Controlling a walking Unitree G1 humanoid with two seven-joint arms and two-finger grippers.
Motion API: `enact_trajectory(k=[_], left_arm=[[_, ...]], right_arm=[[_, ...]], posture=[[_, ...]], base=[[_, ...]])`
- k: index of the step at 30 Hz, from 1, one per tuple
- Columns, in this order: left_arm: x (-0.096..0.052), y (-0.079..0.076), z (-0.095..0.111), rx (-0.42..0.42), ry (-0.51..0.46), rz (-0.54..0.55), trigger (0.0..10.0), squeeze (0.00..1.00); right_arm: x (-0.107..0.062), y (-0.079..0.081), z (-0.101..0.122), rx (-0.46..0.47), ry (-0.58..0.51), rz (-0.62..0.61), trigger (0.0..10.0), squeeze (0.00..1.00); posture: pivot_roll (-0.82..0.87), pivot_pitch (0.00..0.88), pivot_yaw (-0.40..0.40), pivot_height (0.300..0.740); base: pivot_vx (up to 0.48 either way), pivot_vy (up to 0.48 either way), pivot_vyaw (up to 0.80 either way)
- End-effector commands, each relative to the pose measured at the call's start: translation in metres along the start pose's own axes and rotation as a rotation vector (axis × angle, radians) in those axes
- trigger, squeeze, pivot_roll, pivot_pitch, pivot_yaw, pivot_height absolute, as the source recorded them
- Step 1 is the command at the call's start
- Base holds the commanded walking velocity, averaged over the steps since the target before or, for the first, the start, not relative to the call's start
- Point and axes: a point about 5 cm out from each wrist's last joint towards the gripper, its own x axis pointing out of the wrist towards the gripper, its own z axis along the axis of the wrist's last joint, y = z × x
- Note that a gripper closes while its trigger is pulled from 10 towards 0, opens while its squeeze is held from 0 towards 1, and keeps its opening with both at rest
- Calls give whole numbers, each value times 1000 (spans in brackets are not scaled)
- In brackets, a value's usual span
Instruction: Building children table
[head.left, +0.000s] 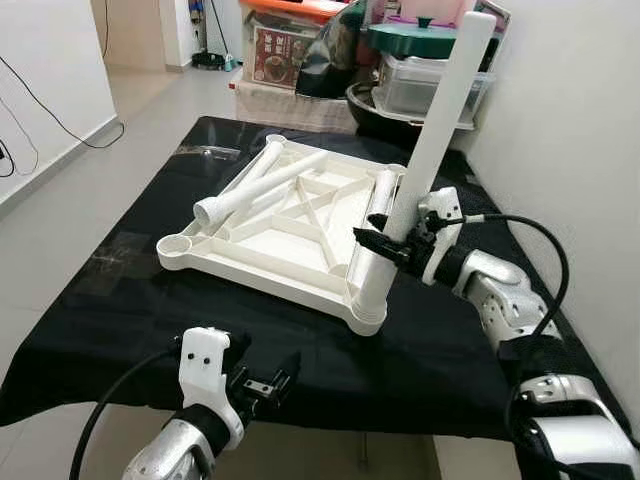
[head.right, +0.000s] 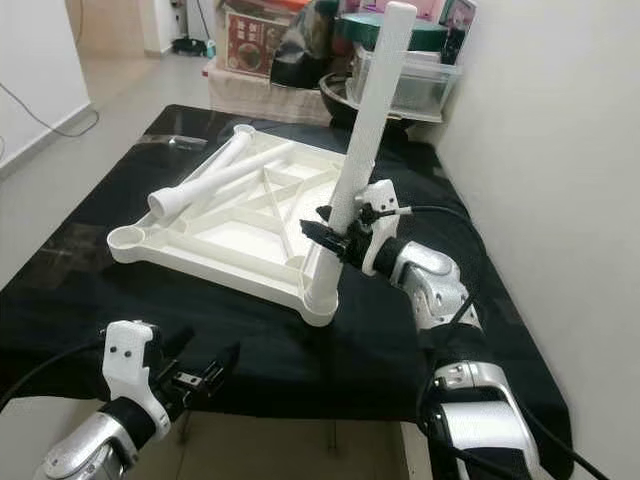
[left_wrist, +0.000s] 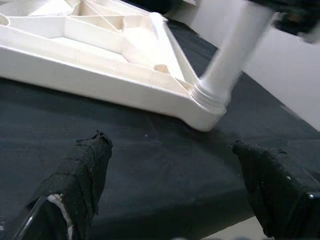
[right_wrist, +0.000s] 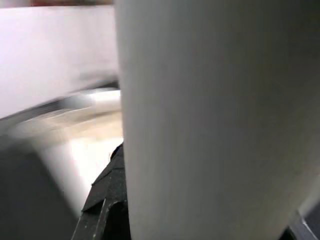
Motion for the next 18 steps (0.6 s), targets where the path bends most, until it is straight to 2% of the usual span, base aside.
enact_trajectory(k=[1,2,3,4,6,7,9,11,13,14,15,17,18], left_arm=[[-2,0,-6,-27,20,2,10000,0],[-2,0,-6,-30,20,3,10000,0],[-2,0,-5,-29,19,3,10000,0],[-2,0,-5,-29,19,3,10000,0],[-3,1,-5,-29,20,6,10000,0],[-3,2,-5,-29,20,10,10000,0],[-3,2,-5,-30,20,14,10000,0],[-2,2,-6,-29,20,10,10000,0],[-1,3,-6,-29,21,8,10000,0],[-1,3,-6,-29,21,8,10000,0],[-1,4,-6,-29,21,8,10000,0],[-1,5,-6,-29,19,9,10000,0],[0,6,-6,-30,16,11,10000,0]], right_arm=[[-16,-30,-22,39,118,-383,0,0],[-19,-33,-24,69,120,-460,0,0],[-25,-28,-27,104,110,-555,0,0],[-25,-28,-27,104,110,-555,0,0],[-35,-4,-30,135,89,-605,0,0],[-36,15,-30,117,104,-556,9882,0],[-36,36,-30,89,122,-478,9882,0],[-34,65,-18,51,30,-258,10000,0],[-34,78,-8,44,-42,-125,10000,0],[-34,79,-5,49,-65,-85,10000,0],[-34,74,1,54,-82,-83,10000,1000],[-33,66,12,42,-112,-42,10000,1000],[-33,62,18,39,-96,15,10000,1000]], posture=[[156,0,-161,740],[156,0,-161,740],[158,0,-159,740],[158,0,-159,740],[154,0,-155,740],[153,0,-152,740],[153,0,-152,740],[143,0,-149,740],[138,0,-147,740],[138,0,-147,740],[139,0,-147,740],[142,0,-151,740],[145,0,-153,740]], base=[[0,0,0],[0,0,0],[0,0,0],[0,0,0],[0,0,0],[0,0,0],[0,0,0],[0,0,0],[0,0,0],[0,0,0],[0,0,0],[0,0,0],[0,0,0]])
